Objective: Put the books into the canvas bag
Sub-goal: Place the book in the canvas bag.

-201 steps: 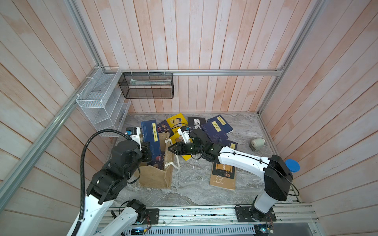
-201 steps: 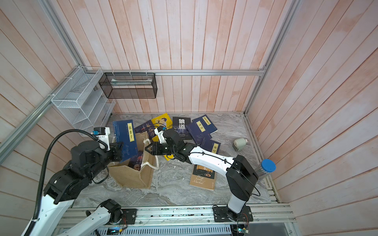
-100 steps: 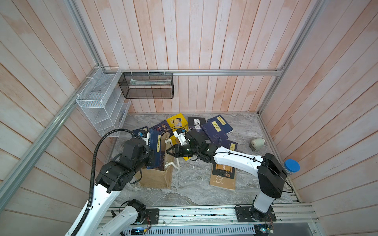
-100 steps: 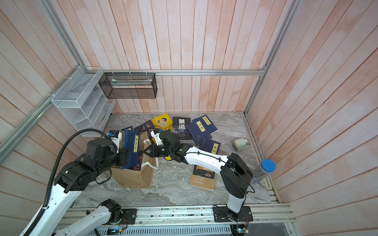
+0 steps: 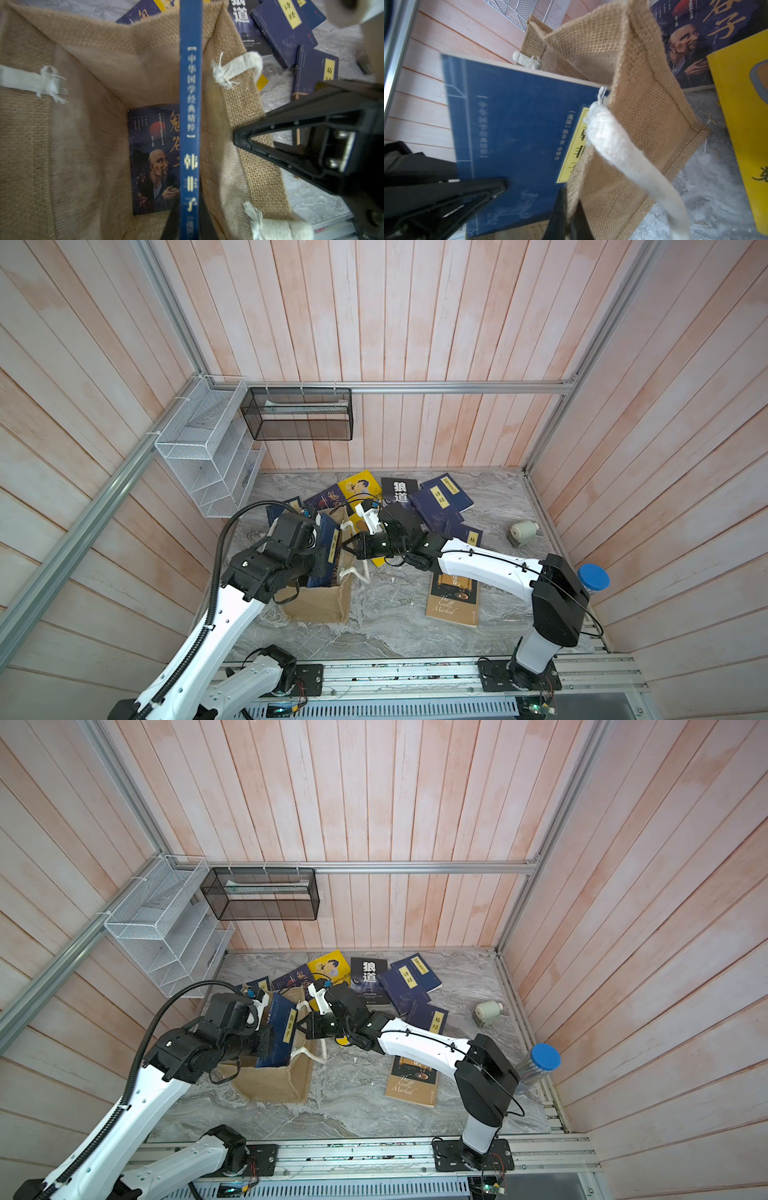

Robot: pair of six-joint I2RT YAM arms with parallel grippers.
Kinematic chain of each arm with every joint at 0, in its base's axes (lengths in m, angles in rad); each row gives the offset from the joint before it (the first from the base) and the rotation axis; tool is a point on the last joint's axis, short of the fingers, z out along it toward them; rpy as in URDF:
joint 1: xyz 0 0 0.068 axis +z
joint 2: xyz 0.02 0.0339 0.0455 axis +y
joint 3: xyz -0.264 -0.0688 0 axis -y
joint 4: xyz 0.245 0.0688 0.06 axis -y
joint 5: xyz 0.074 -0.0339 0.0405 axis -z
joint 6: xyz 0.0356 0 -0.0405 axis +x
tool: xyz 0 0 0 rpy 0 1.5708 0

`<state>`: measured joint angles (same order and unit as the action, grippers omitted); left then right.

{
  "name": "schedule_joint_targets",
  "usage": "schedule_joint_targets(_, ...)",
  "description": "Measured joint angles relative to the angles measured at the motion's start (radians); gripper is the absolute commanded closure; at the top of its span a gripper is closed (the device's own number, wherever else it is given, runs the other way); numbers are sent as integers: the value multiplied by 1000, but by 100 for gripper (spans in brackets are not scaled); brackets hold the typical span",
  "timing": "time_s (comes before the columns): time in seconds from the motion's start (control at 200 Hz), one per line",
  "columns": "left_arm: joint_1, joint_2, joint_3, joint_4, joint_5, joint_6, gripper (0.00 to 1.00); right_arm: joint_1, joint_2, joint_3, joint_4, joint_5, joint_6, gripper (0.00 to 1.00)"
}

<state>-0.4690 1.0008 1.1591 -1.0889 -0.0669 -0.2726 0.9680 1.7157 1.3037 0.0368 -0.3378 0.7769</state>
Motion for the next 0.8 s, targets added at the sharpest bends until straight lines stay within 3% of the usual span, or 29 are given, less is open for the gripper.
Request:
schedule_joint_targets(0.345, 48, 76, -130, 124, 202, -77, 100, -44, -54, -8, -70, 19, -28, 100)
schedule_joint_targets(0.495, 127, 97, -222, 191, 284, -104, 98, -47, -54, -10, -75, 17, -38, 100)
schedule_joint_targets(0.675, 202, 97, -306, 260, 354, -124, 91, -47, -56, -18, -68, 14, -44, 100)
schedule_joint_targets(0.8, 209, 89, -307, 266, 359, -121, 73, -48, -58, -23, -66, 12, -45, 100)
